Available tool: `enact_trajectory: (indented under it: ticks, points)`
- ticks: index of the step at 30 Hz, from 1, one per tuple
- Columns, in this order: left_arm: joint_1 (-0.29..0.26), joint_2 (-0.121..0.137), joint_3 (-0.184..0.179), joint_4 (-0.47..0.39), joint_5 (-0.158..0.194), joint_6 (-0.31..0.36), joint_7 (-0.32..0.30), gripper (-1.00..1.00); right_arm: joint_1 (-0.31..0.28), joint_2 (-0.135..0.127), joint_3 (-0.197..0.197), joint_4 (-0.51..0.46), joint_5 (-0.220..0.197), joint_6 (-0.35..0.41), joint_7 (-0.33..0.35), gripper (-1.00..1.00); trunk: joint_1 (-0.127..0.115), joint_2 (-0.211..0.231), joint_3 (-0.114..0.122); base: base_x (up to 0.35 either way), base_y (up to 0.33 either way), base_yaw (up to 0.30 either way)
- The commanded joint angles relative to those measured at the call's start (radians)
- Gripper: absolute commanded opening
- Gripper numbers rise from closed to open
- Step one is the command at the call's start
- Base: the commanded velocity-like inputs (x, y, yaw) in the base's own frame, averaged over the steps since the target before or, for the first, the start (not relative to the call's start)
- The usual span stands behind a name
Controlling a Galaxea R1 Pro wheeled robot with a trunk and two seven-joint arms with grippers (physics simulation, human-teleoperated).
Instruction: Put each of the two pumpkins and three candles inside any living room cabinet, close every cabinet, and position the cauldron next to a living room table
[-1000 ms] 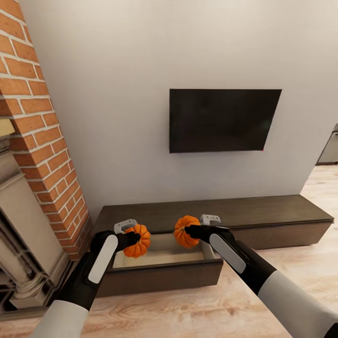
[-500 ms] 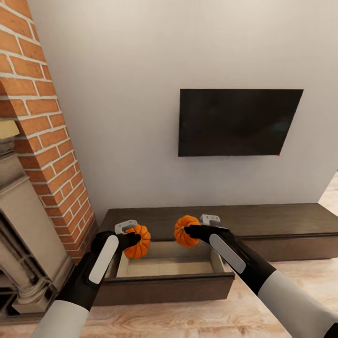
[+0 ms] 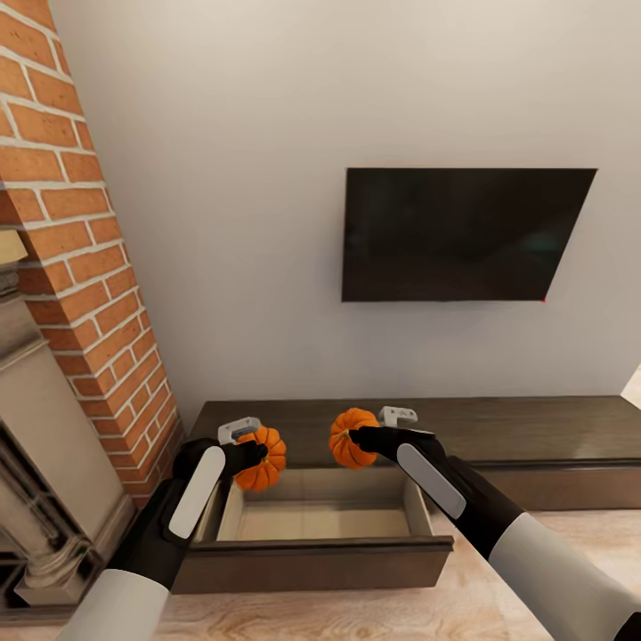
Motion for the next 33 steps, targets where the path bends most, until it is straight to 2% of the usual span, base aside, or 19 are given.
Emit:
enact_trajectory:
  ticks: [1, 26, 29, 33]
  points:
    - [-0.001, 0.0, -0.001, -0.001, 0.01, 0.002, 0.012, -1.0, -0.001, -0.001, 0.003, -0.002, -0.008, 0.0, -0.009, -1.0, 0.0, -0.001, -0.001, 0.209, -0.123, 0.0]
    - [-0.001, 0.001, 0.002, -0.001, 0.013, 0.002, 0.013, -1.0, -0.001, -0.001, 0.005, 0.0, -0.009, 0.013, -0.012, -1.0, 0.0, -0.001, -0.001, 0.155, -0.021, 0.0]
    - [-0.001, 0.001, 0.002, -0.001, 0.013, 0.002, 0.013, -1.0, -0.001, -0.001, 0.004, -0.005, -0.01, 0.064, -0.016, -1.0, 0.0, -0.001, -0.001, 0.056, 0.0, 0.0]
    - [-0.001, 0.001, 0.0, -0.002, 0.014, 0.01, 0.021, -1.0, -0.001, 0.007, 0.003, -0.01, -0.013, 0.22, -0.021, -1.0, 0.0, -0.001, -0.001, 0.011, 0.0, 0.0]
